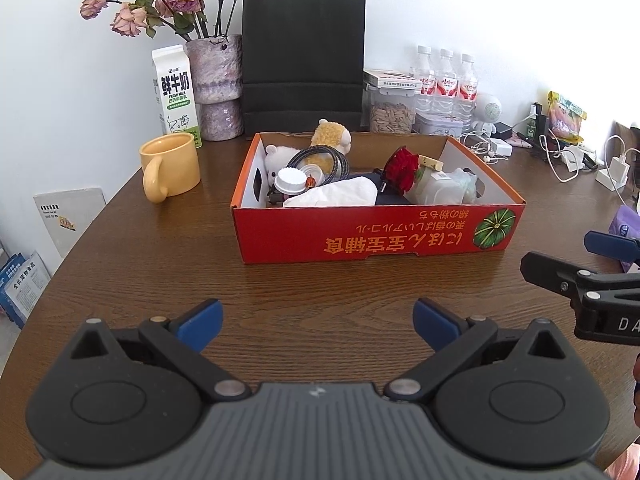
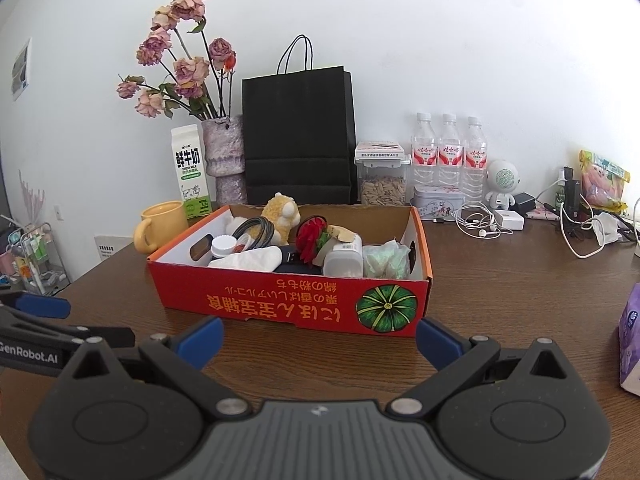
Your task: Organize objects
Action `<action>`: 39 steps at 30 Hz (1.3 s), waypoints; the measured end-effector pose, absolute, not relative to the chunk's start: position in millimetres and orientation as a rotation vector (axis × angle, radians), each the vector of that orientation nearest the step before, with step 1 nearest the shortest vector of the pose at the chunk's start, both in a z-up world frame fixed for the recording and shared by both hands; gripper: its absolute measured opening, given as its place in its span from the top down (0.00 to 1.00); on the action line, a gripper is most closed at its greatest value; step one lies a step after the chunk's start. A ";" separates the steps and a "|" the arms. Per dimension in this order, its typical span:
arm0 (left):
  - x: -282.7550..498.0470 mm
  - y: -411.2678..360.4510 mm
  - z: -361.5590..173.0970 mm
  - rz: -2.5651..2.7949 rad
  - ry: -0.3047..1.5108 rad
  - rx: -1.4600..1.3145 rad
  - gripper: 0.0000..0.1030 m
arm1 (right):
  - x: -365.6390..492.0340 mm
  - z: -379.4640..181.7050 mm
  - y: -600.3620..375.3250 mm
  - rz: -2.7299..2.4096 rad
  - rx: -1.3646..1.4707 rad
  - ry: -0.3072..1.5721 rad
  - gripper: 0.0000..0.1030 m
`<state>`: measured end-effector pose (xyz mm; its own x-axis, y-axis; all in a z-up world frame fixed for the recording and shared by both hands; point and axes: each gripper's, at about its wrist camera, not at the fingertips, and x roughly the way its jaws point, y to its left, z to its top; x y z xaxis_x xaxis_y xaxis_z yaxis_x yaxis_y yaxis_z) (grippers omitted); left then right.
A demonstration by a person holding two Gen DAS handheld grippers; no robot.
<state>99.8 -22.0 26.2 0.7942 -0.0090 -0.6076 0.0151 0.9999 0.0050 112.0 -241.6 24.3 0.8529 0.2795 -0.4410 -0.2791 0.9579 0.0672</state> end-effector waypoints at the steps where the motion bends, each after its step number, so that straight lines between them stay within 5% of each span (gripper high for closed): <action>1: 99.4 -22.3 26.3 -0.015 0.653 0.011 0.00 | 111.9 24.3 -241.5 0.293 0.001 0.464 0.00; 39: 98.7 -25.7 26.4 -0.052 0.653 0.015 0.00 | 109.9 17.4 -238.8 0.298 0.001 0.477 0.00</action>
<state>98.7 -25.7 26.4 0.7932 -0.0432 -0.6075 0.0528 0.9986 -0.0020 109.9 -238.8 17.4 0.8458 0.2831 -0.4521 -0.2827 0.9566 0.0702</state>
